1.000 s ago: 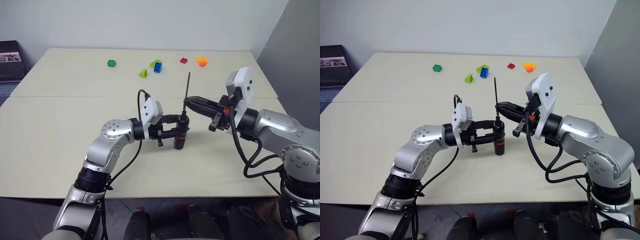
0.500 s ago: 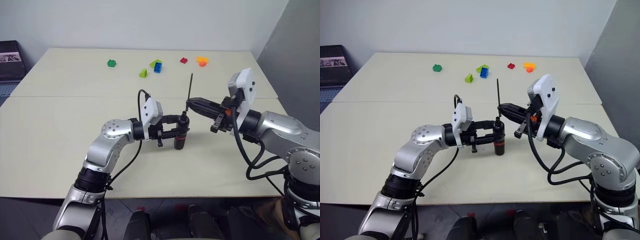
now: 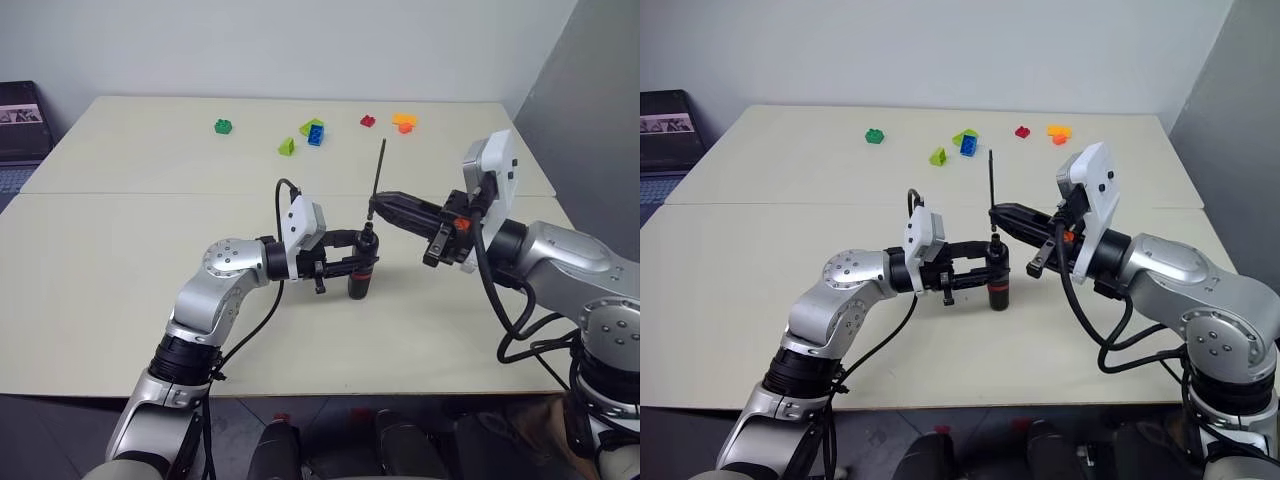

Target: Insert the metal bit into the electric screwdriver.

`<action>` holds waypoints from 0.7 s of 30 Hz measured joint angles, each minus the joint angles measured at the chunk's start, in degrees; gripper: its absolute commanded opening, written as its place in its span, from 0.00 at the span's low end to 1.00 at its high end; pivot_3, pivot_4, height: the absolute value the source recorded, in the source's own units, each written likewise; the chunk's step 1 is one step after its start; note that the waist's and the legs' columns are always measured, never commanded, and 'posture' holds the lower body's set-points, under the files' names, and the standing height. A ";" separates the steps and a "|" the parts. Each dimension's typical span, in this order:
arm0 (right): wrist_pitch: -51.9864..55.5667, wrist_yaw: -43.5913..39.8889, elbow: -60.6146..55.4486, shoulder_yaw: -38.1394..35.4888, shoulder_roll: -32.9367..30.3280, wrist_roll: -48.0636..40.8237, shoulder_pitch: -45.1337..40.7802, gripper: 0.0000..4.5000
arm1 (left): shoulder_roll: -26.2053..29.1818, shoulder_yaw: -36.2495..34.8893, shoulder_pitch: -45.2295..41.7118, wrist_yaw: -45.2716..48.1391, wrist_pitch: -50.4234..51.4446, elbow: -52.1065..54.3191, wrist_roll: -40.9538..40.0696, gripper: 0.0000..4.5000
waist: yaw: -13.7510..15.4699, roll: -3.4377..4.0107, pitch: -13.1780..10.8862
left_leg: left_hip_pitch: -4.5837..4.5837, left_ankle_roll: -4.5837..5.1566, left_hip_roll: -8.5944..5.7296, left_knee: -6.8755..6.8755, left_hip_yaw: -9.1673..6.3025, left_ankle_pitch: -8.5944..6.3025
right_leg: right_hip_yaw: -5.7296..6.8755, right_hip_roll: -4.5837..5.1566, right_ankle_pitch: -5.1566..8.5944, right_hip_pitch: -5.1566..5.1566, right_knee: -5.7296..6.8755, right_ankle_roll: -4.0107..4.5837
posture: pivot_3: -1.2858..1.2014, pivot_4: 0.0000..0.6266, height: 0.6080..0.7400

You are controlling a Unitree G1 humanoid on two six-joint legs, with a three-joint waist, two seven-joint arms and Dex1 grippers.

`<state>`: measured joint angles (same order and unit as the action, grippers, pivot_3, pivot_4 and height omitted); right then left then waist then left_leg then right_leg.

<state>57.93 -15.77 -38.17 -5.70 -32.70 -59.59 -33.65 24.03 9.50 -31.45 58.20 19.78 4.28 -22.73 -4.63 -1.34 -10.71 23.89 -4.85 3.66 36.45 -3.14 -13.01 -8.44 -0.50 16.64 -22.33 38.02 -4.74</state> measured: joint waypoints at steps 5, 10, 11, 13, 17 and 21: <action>-0.20 0.76 -0.01 0.14 0.01 0.08 0.85 0.00 | 0.00 0.00 0.00 0.01 -0.05 -0.01 0.04 0.37 | -0.01 0.00 0.00 | 0.00 0.00 0.00 0.00 0.00 0.00 | 0.01 0.00 0.00 0.00 0.01 0.00 | 0.52 0.24 1.00; -0.55 0.83 -0.01 0.28 0.02 0.55 1.19 0.00 | 0.00 0.00 0.00 0.01 -0.08 -0.01 0.07 0.37 | -0.01 0.00 0.00 | 0.00 0.00 0.00 0.00 0.00 0.00 | 0.00 0.00 0.00 0.00 0.00 0.00 | 0.52 0.24 1.00; -0.71 0.83 -0.01 0.30 0.02 0.61 1.19 0.00 | 0.00 0.00 0.00 0.01 -0.08 -0.01 0.07 0.37 | -0.01 0.00 0.00 | 0.00 0.00 0.00 0.00 0.00 0.00 | 0.00 0.00 0.00 0.00 0.00 -0.01 | 0.52 0.24 1.00; -0.89 0.82 -0.01 0.37 0.09 0.63 1.19 0.00 | 0.00 0.00 0.00 0.01 -0.09 -0.01 0.08 0.37 | -0.01 0.00 0.00 | 0.00 0.00 0.00 0.00 0.00 0.00 | 0.00 0.00 0.00 0.00 0.00 0.00 | 0.52 0.24 1.00; -1.29 0.83 -0.01 1.41 0.29 0.74 1.18 0.00 | 0.00 0.00 0.00 0.01 -0.09 -0.01 0.08 0.37 | -0.01 0.00 0.00 | 0.00 0.00 0.00 0.00 0.00 0.00 | 0.00 0.00 0.00 0.00 0.00 0.00 | 0.52 0.24 1.00; -1.44 0.83 -0.01 2.35 0.35 1.13 1.19 0.00 | 0.00 0.00 0.00 0.00 -0.09 -0.01 0.08 0.37 | -0.01 0.00 0.00 | 0.00 0.00 0.00 0.00 0.00 0.00 | 0.00 0.00 0.00 0.00 0.00 0.00 | 0.52 0.24 1.00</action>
<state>56.49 -14.94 -38.18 -3.35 -32.35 -58.46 -32.46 24.03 9.50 -31.44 58.21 19.70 4.27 -22.65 -4.64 -1.34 -10.71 23.89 -4.85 3.66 36.45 -3.14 -13.01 -8.44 -0.50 16.64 -22.33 38.02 -4.74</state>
